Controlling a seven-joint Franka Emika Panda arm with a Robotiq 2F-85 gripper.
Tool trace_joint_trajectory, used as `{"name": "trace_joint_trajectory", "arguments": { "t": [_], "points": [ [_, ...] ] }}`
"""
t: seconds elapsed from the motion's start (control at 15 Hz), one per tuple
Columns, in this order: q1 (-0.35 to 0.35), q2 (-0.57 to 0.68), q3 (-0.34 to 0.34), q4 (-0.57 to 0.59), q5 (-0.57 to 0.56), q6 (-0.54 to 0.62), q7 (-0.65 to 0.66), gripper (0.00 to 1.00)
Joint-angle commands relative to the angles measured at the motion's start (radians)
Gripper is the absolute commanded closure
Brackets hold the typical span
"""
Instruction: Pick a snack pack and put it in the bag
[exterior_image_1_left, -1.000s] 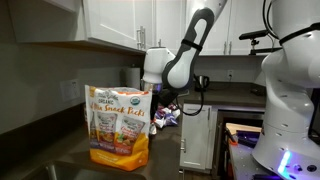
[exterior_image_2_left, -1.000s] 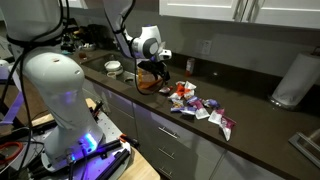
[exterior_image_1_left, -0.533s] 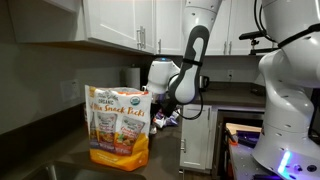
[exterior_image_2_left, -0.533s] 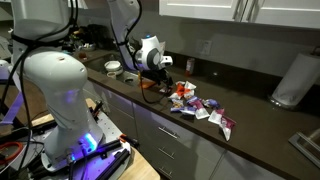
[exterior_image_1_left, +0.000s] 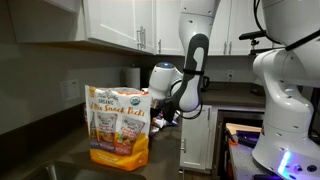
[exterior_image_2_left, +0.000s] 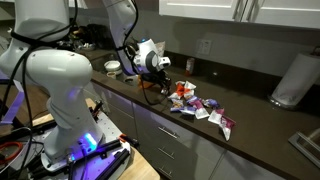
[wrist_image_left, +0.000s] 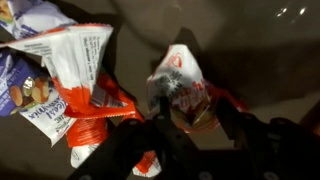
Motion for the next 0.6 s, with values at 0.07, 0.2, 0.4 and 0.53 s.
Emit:
{"name": "trace_joint_trajectory", "arguments": {
  "t": [0.07,0.2,0.4,0.53],
  "points": [
    [0.082,-0.071,-0.070,-0.035,0.009,-0.087,0.012,0.86],
    [0.102,-0.130,-0.097,-0.032,-0.002,-0.184,0.004,0.94],
    [0.172,-0.227,-0.186,0.005,-0.022,-0.389,0.011,0.99],
    [0.202,-0.305,-0.225,0.047,-0.036,-0.537,0.016,0.96]
  ]
}}
